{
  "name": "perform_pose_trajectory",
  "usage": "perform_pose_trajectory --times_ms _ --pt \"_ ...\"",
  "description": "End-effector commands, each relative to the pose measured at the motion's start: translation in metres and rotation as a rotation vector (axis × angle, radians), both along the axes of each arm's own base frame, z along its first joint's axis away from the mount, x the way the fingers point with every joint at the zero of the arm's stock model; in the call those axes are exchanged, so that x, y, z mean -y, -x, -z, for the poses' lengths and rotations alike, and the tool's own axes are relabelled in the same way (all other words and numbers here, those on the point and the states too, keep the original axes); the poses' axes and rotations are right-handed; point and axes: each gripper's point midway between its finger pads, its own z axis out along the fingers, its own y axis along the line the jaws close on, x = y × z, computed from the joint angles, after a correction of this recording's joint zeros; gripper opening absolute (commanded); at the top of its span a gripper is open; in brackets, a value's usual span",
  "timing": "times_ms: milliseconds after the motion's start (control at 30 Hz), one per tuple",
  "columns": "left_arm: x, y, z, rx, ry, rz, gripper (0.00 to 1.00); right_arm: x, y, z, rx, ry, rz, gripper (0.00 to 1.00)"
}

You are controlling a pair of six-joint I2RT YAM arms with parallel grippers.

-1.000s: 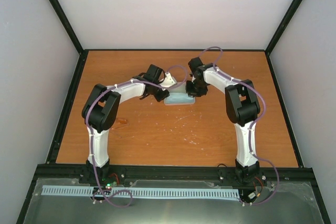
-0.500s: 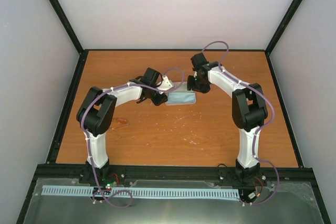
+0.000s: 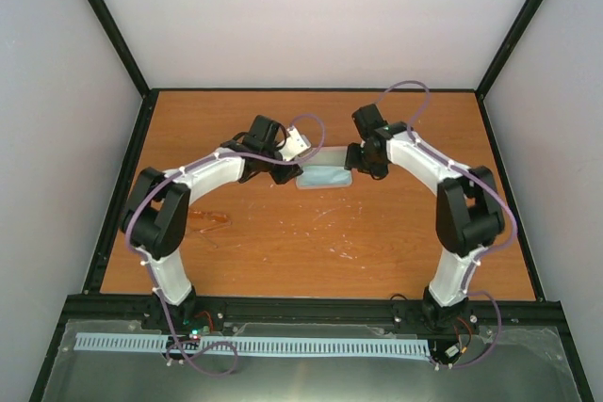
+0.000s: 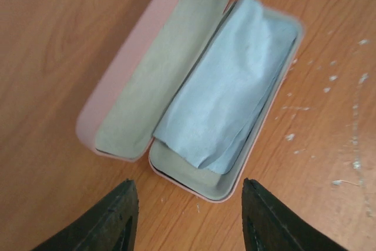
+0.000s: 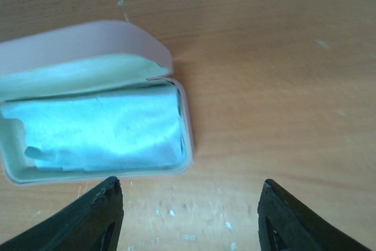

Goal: Organize the sunglasses
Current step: Pick up the sunglasses from the center of the board.

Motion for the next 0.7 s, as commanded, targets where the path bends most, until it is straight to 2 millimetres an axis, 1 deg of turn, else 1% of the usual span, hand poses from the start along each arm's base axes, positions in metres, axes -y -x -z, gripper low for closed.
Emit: perform_pose_trajectory --times_ms 0,100,167,200,233,300,367,467,567,667 --pt "0.011 0.007 -0.046 0.089 0.104 0.080 0.52 0.015 0.014 -0.032 0.088 -0.018 0.123 0.64" --pt "0.010 0.011 -0.050 0.016 0.139 0.102 0.56 0.019 0.022 -0.042 0.121 -0.080 0.210 0.65" --pt "0.009 0.007 -0.052 -0.031 0.157 0.107 0.57 0.023 0.025 -0.044 0.151 -0.107 0.278 0.65" --pt "0.010 0.000 -0.060 -0.040 0.177 0.111 0.59 0.025 0.028 -0.044 0.162 -0.118 0.307 0.65" --pt "0.008 -0.003 -0.060 -0.057 0.190 0.114 0.60 0.025 0.029 -0.048 0.177 -0.131 0.329 0.65" --pt "0.003 -0.015 -0.074 -0.016 0.205 0.135 0.63 0.023 0.033 -0.059 0.210 -0.124 0.344 0.66" --pt "-0.003 -0.027 -0.080 0.010 0.193 0.131 0.64 0.020 0.039 -0.069 0.229 -0.088 0.342 0.67" --pt "-0.010 -0.040 -0.086 0.003 0.199 0.108 0.64 0.019 0.043 -0.074 0.235 -0.069 0.346 0.68" --pt "-0.015 -0.049 -0.090 -0.033 0.252 0.084 0.64 0.019 0.040 -0.078 0.242 -0.057 0.348 0.68" --pt "-0.027 -0.058 -0.093 -0.057 0.303 0.043 0.62 0.021 0.041 -0.082 0.212 -0.018 0.346 0.68"
